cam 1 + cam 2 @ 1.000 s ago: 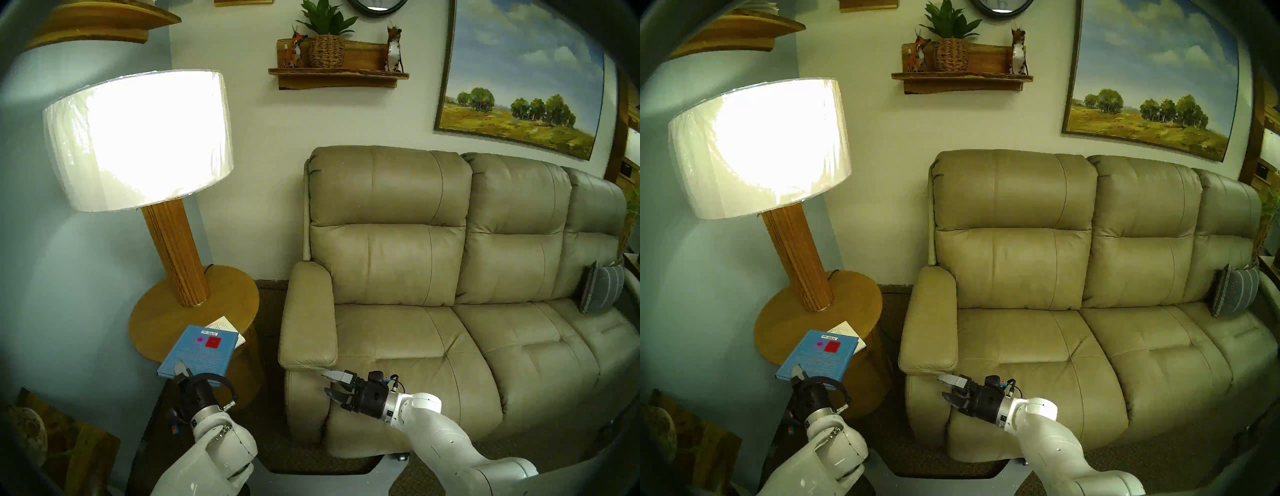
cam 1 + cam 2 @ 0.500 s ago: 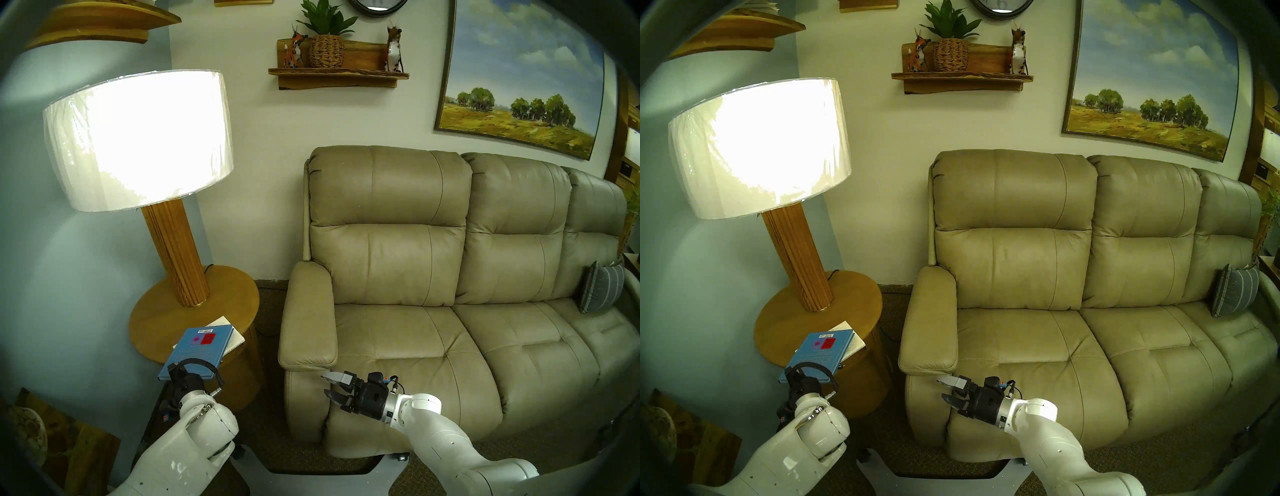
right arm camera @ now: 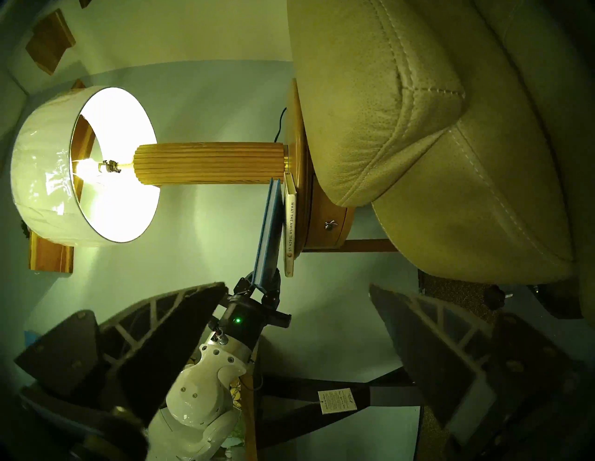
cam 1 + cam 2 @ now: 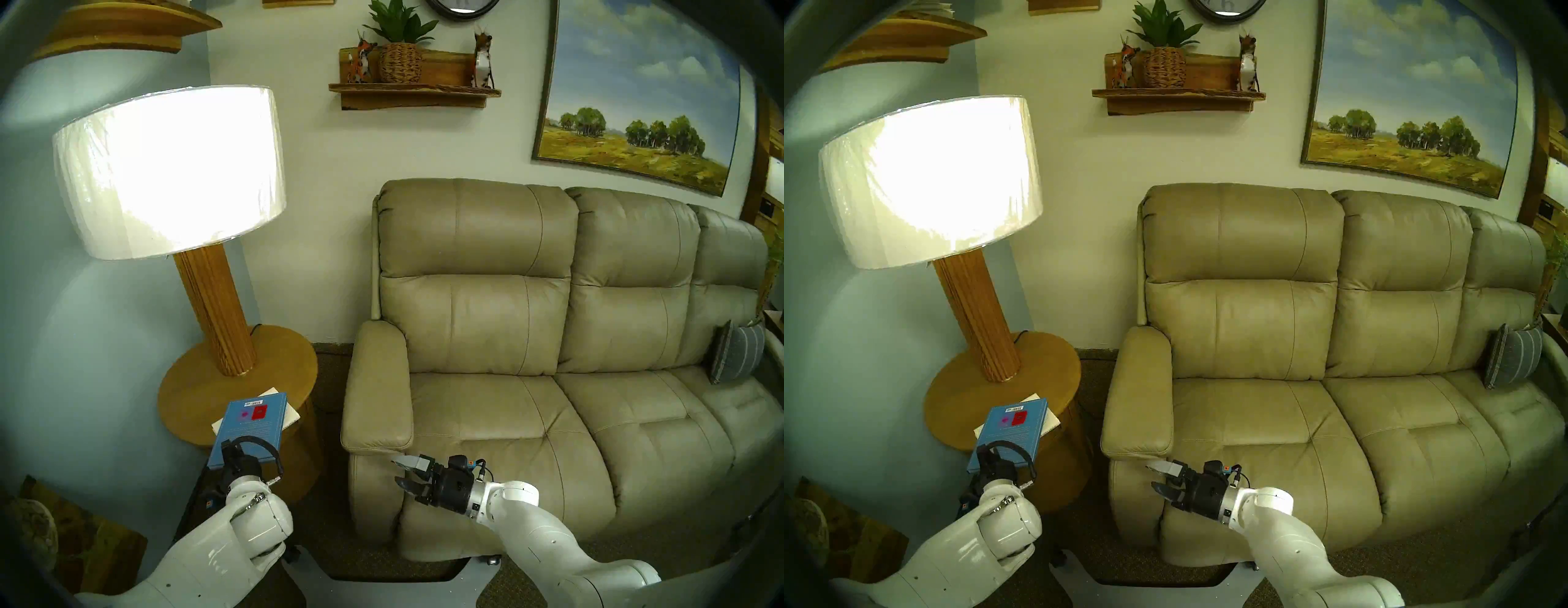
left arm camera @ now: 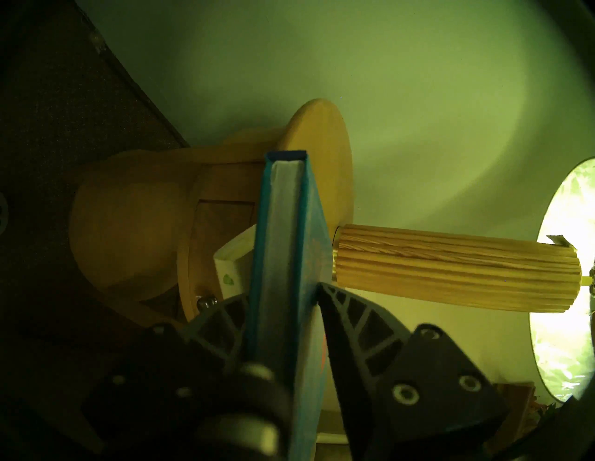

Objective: Move books from sofa to side table

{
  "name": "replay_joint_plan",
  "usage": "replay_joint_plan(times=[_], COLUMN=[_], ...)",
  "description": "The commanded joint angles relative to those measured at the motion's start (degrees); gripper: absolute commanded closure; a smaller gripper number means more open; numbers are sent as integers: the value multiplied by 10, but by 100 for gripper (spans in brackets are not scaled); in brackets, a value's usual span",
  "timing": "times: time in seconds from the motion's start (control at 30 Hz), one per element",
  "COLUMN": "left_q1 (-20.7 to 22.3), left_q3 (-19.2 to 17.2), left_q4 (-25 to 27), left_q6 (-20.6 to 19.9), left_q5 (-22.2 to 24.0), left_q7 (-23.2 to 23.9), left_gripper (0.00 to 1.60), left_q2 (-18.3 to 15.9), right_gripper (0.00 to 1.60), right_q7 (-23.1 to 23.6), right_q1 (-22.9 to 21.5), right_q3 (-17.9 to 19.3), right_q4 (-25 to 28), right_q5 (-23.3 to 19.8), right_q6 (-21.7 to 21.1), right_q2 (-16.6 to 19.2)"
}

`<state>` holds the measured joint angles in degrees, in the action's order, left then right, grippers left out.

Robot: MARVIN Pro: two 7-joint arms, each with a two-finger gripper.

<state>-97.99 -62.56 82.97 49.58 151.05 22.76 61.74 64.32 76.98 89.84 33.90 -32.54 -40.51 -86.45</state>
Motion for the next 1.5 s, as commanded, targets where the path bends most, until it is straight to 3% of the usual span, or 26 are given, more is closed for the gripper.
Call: replay_joint_plan(times=[0.0,0.03,0.13,0.33,0.43,0.47,0.5,0.57,0.6,0.67,0.73,0.8,0.9,0.93,1.03,1.1,1.47], left_q1=[-13,-14,-15,-25,-31,-50,-54,-46,-35,-18,-7,22,33,42,49,55,68], left_q3=[0,1,-5,-8,-13,-8,-2,1,-2,-3,-3,-17,-17,-16,-21,-22,-29], left_q4=[43,41,31,23,30,57,67,60,46,18,4,-32,-44,-53,-56,-57,-45], left_q6=[24,17,12,-1,-6,-12,-5,-2,8,-6,2,-7,-17,-23,-19,-22,-21], left_q5=[-5,-1,10,20,25,18,15,19,24,25,25,38,35,28,30,29,23], left_q7=[0,-5,-9,-2,1,19,18,11,7,4,-1,-20,-24,-20,-23,-28,-28], left_gripper=[42,33,41,36,45,68,72,53,29,42,40,24,44,38,24,23,33], left_q2=[-8,-7,4,18,19,16,16,21,30,32,35,34,27,24,26,23,20], right_gripper=[0,0,0,0,0,0,0,0,0,0,0,0,0,0,0,0,0], right_q7=[57,59,62,62,63,59,57,59,62,64,62,52,50,49,47,47,53], right_q1=[-14,-15,-18,-25,-25,-23,-23,-25,-27,-29,-28,-25,-25,-26,-26,-27,-32], right_q3=[-7,-9,-12,-16,-17,-17,-16,-18,-19,-23,-24,-22,-21,-21,-21,-21,-29], right_q4=[-6,-8,-14,-29,-30,-27,-28,-32,-35,-39,-37,-33,-33,-35,-36,-36,-43], right_q5=[-9,-9,-10,-13,-13,-15,-15,-17,-17,-15,-15,-18,-19,-20,-21,-21,-21], right_q6=[6,6,9,14,15,14,14,14,15,16,16,16,16,16,17,17,18], right_q2=[2,3,3,6,7,7,7,7,7,7,7,6,7,8,8,8,10])
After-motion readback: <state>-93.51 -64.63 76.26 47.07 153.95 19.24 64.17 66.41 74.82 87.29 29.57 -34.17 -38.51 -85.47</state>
